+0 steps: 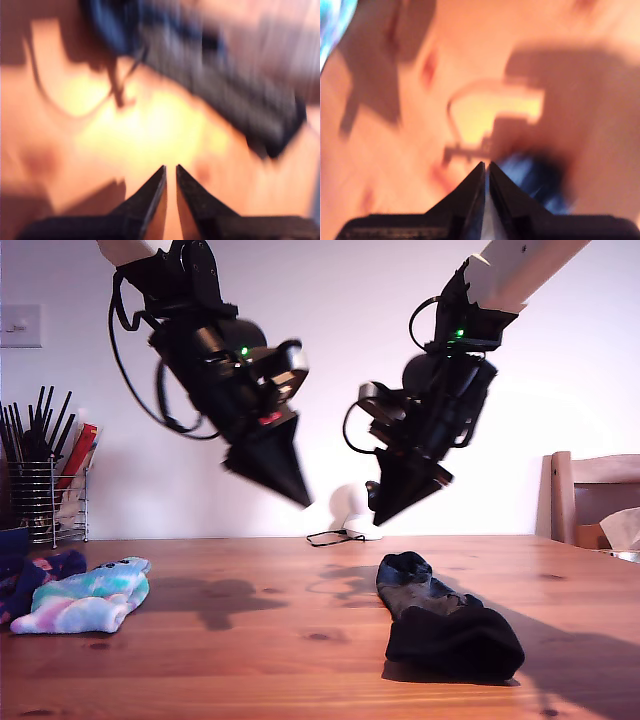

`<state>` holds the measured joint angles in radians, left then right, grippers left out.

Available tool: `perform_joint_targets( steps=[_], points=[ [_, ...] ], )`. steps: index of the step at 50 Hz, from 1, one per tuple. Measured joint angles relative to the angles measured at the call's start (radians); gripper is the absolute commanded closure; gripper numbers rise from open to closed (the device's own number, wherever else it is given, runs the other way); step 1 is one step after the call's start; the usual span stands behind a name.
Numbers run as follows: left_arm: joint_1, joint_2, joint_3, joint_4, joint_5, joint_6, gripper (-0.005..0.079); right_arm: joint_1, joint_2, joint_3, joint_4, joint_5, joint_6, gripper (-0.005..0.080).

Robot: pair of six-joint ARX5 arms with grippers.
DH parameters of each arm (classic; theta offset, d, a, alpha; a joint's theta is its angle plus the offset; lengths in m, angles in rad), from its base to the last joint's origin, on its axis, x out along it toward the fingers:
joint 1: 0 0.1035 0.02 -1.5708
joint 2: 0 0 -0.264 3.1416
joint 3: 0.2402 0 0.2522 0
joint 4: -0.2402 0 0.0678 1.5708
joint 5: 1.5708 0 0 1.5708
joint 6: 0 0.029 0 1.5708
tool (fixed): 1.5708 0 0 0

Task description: Fold the socks in front of you. After folding them, place them to the left side.

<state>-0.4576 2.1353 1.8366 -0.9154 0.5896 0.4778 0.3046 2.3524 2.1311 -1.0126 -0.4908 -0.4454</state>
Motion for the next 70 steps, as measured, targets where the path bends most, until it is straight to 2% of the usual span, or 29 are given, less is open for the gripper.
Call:
perform_joint_targets(
  steps=[9, 15, 23, 29, 36, 43, 52, 56, 70],
  points=[
    [0.003, 0.0, 0.0, 0.303, 0.069, -0.019, 0.0752, 0.033, 0.0, 0.0, 0.317, -0.021, 0.085, 0.0764],
    [0.016, 0.0, 0.0, 0.371, 0.065, -0.024, 0.0766, 0.04, 0.0, 0.0, 0.458, -0.024, 0.123, 0.0764],
    [0.043, 0.0, 0.0, 0.406, 0.099, 0.001, 0.0765, 0.042, 0.0, 0.0, 0.528, -0.019, 0.128, 0.0764],
    [0.068, 0.0, 0.0, 0.439, 0.104, 0.003, 0.0765, 0.042, 0.0, 0.0, 0.562, 0.039, 0.142, 0.0763],
    [0.098, 0.0, 0.0, 0.483, 0.11, -0.009, 0.0765, 0.039, 0.0, 0.0, 0.589, 0.061, 0.161, 0.0763],
    [0.119, 0.0, 0.0, 0.53, 0.114, -0.025, 0.0765, 0.039, 0.0, 0.0, 0.69, 0.117, 0.191, 0.0763],
    [0.131, 0.0, 0.0, 0.638, 0.113, -0.042, 0.0765, 0.039, 0.0, 0.0, 0.778, 0.135, 0.233, 0.0763],
    [0.126, 0.0, 0.0, 0.672, 0.116, -0.064, 0.0765, 0.04, 0.0, 0.0, 0.784, 0.146, 0.235, 0.0763],
    [0.127, 0.0, 0.0, 0.661, 0.137, -0.082, 0.0765, 0.045, 0.0, 0.0, 0.771, 0.155, 0.233, 0.0763]
  ],
)
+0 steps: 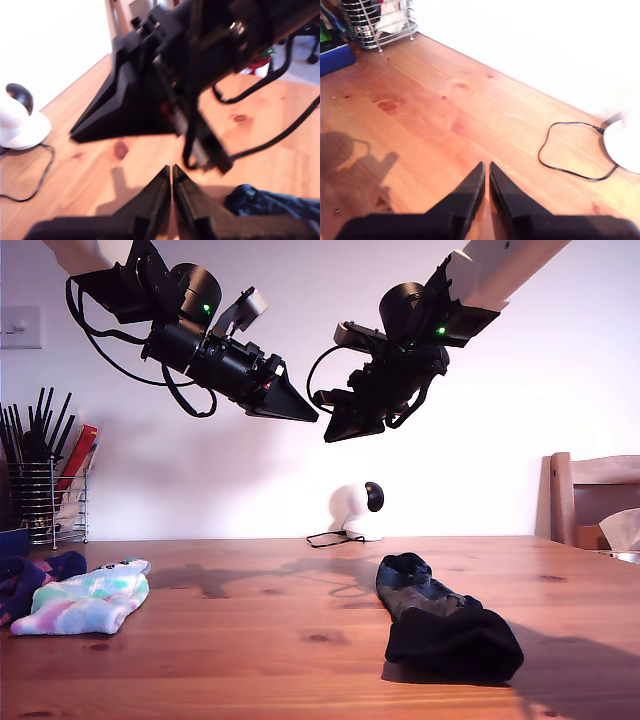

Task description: Fold the socks in front of you. After folding them, place them to the left side.

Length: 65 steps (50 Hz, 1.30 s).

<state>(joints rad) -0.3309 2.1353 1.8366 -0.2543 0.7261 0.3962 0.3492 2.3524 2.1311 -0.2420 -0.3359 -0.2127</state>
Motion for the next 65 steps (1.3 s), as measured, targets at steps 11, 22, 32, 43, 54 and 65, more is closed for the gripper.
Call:
perform_joint_targets(
  steps=[11, 22, 32, 43, 54, 65],
  points=[
    [0.011, 0.0, 0.0, -0.047, 0.028, 0.001, 0.0766, 0.0, -0.027, -0.07, -0.02, 0.007, -0.031, 0.0764],
    [0.013, 0.0, 0.0, -0.09, 0.056, 0.003, 0.0766, -0.001, -0.206, -0.389, 0.157, 0.033, -0.026, 0.0764],
    [0.013, -0.007, -0.058, -0.106, 0.061, 0.007, 0.0765, -0.001, -0.41, -0.665, 0.286, 0.032, 0.007, 0.0764],
    [0.009, -0.084, -0.261, -0.059, 0.059, -0.005, 0.0765, -0.01, -0.512, -0.827, 0.271, -0.011, 0.031, 0.0764],
    [-0.025, -0.284, -0.448, 0.018, 0.058, -0.021, 0.0765, -0.011, -0.603, -0.904, 0.202, -0.047, 0.037, 0.0764],
    [-0.058, -0.422, -0.626, 0.118, 0.03, -0.071, 0.0765, -0.01, -0.749, -0.998, 0.164, -0.072, 0.036, 0.0764]
  ],
)
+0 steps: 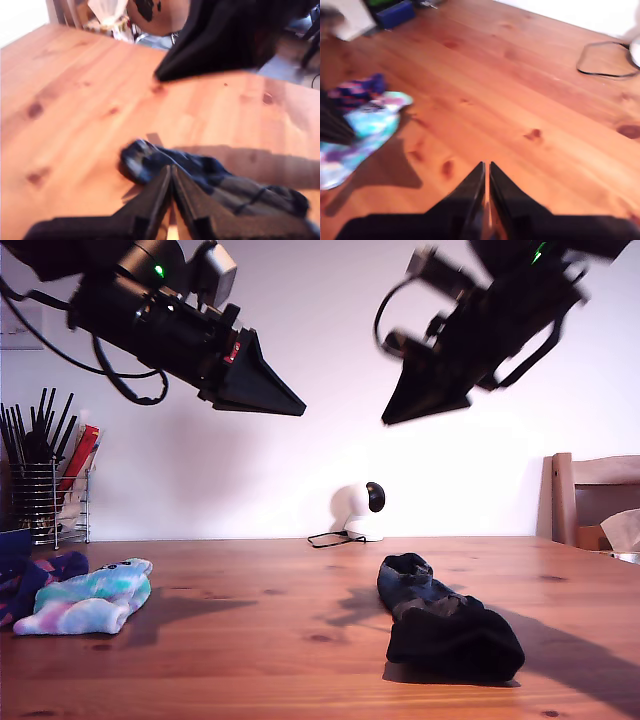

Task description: Fold the socks in front of you. After folding them, place them to the left side.

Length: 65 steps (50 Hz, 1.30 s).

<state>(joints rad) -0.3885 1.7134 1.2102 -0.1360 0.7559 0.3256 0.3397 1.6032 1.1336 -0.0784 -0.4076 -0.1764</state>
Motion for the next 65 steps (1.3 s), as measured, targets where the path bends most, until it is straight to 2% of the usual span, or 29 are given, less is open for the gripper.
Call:
perform_joint_targets(
  steps=[11, 21, 26, 32, 39, 44, 47, 50, 52, 65],
  points=[
    [-0.041, -0.082, -0.176, 0.064, -0.039, -0.009, 0.0765, 0.017, -0.129, -0.169, -0.028, -0.029, 0.0, 0.0764],
    [-0.167, -0.176, -0.272, 0.141, -0.089, -0.006, 0.0765, 0.042, -0.261, -0.283, -0.107, -0.052, -0.024, 0.0764],
    [-0.233, -0.193, -0.326, 0.192, -0.129, 0.006, 0.0765, 0.048, -0.311, -0.301, -0.194, -0.059, -0.058, 0.0764],
    [-0.299, -0.193, -0.369, 0.19, -0.185, 0.041, 0.0765, 0.054, -0.324, -0.309, -0.326, -0.07, -0.127, 0.0764],
    [-0.358, -0.192, -0.373, 0.173, -0.213, 0.097, 0.076, 0.055, -0.323, -0.317, -0.375, -0.077, -0.137, 0.0764],
    [-0.38, -0.192, -0.373, 0.149, -0.216, 0.137, 0.0694, 0.054, -0.323, -0.317, -0.386, -0.076, -0.136, 0.0764],
    [-0.391, -0.192, -0.373, 0.129, -0.216, 0.145, 0.0574, 0.053, -0.323, -0.317, -0.388, -0.077, -0.136, 0.0764],
    [-0.4, -0.19, -0.373, 0.117, -0.22, 0.184, 0.0419, 0.053, -0.323, -0.317, -0.387, -0.077, -0.136, 0.0764],
    [-0.404, -0.185, -0.373, 0.114, -0.228, 0.203, 0.0358, 0.053, -0.323, -0.317, -0.387, -0.077, -0.136, 0.0764],
    [-0.436, -0.091, -0.373, 0.157, -0.304, 0.244, 0.0339, 0.034, -0.323, -0.317, -0.375, -0.077, -0.136, 0.0764]
  ],
)
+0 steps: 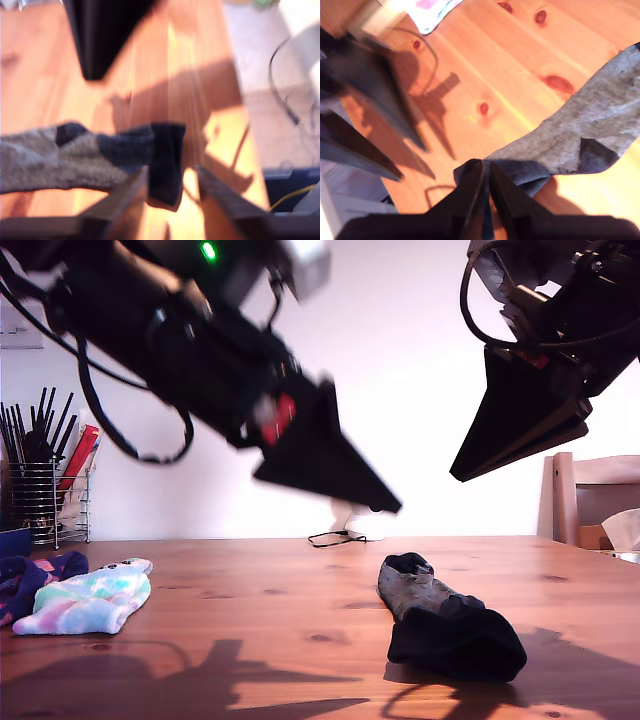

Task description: Fold the socks in front of you. After folding them, place them to the left side.

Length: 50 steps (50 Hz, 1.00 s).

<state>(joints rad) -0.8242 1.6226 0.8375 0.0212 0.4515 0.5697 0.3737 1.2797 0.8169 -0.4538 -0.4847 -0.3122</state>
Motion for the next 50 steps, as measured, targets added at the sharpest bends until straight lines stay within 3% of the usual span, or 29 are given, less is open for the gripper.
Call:
perform_joint_targets(
  steps=[24, 50],
  points=[
    [-0.019, 0.134, 0.002, 0.071, -0.041, 0.002, 0.034, -0.013, 0.0, 0.0, 0.043, -0.007, 0.024, 0.0764],
    [-0.045, 0.169, 0.013, 0.135, -0.091, 0.002, 0.0351, -0.013, -0.001, 0.0, 0.044, -0.007, 0.026, 0.0764]
  ],
)
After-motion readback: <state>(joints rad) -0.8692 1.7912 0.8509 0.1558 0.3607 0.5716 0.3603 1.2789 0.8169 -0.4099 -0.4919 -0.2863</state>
